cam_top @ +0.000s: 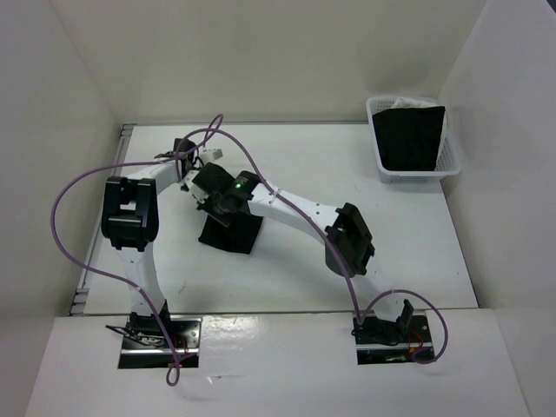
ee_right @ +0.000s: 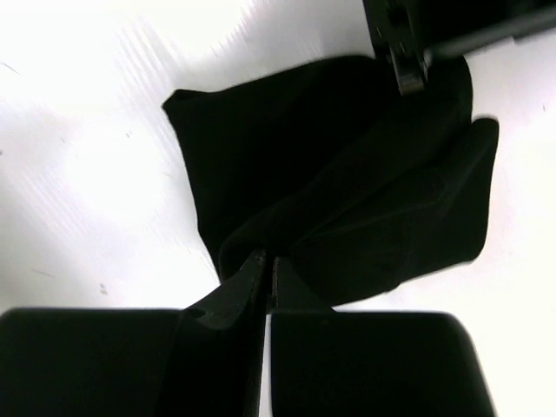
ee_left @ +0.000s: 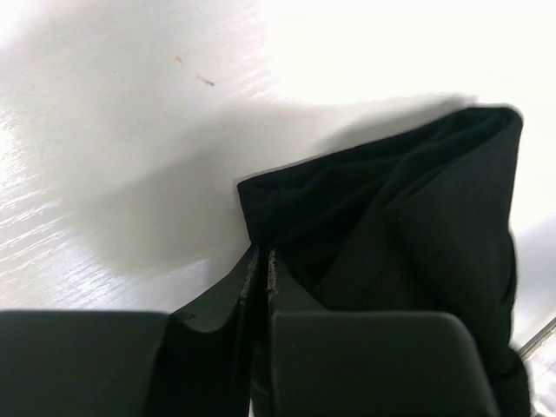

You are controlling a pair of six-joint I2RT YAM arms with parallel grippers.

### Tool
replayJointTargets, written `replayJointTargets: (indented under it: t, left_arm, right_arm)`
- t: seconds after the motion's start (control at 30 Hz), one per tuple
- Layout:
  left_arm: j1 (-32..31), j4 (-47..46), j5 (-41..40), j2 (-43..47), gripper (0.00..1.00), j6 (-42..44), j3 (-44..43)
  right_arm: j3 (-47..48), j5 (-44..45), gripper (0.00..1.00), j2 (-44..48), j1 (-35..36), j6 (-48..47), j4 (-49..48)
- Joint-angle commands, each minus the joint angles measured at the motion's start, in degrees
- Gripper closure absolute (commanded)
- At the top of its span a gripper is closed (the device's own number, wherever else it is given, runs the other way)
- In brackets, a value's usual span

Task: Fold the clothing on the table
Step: Fold the skirt

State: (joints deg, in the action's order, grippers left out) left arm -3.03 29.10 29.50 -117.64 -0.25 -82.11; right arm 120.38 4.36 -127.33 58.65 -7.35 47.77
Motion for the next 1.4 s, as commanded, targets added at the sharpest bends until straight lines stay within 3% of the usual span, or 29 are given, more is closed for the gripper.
replayJointTargets:
  t: [0.0,0.23,0.47,0.57,0.8,0.97,1.1,1.13,1.2,1.23,1.37]
  left_arm:
    - [0.39,-0.36,2.23,0.05,0.97,-0.19,0.63]
    - [0.39,-0.36,3.28,0.05,0.97,-0.19,0.63]
    - [0.39,-0.36,3.81,0.05,0.97,-0.19,0.63]
    - [0.39,-0.36,3.81,0.05,0.97,-0.19,1.15]
    - [1.01,-0.36,4.96,0.05,0.97,-0.19,1.16]
    - [3.11,-0.36,6.01,1.80,0.94,-0.19,1.68]
    - [6.70,-0.36,8.03,5.13,0.73,-0.72,2.21]
    - [7.50,-0.36,8.03,5.67,0.58,-0.72,2.21]
    - [9.95,0.17,8.56,7.34,0.49,-0.72,2.21]
    - [10.75,1.47,8.56,8.47,0.39,-0.19,2.21]
    - [15.06,4.20,8.56,12.26,0.20,1.31,2.74]
  right_arm:
    - [5.91,0.74,1.00,-1.78,0.94,-0.38,1.00]
    - [13.55,0.21,0.98,-7.23,2.08,0.67,2.77]
    - [27.25,-6.37,0.75,-17.05,2.60,1.91,8.47]
    - [45.24,-9.80,0.63,-23.56,2.61,2.52,15.60]
    - [47.14,-15.18,0.47,-18.86,3.92,2.52,17.36]
    - [39.26,-10.43,0.35,-9.01,5.24,2.52,16.83]
    - [27.48,-2.37,0.21,2.76,6.38,2.00,12.81]
    - [21.02,-0.51,0.19,8.27,6.91,1.99,11.48]
    - [14.13,5.70,0.12,14.01,7.52,1.38,7.18]
    - [8.35,7.75,0.11,18.91,7.53,0.60,6.21]
    - [-7.84,16.36,0.05,31.50,7.53,-3.36,0.85]
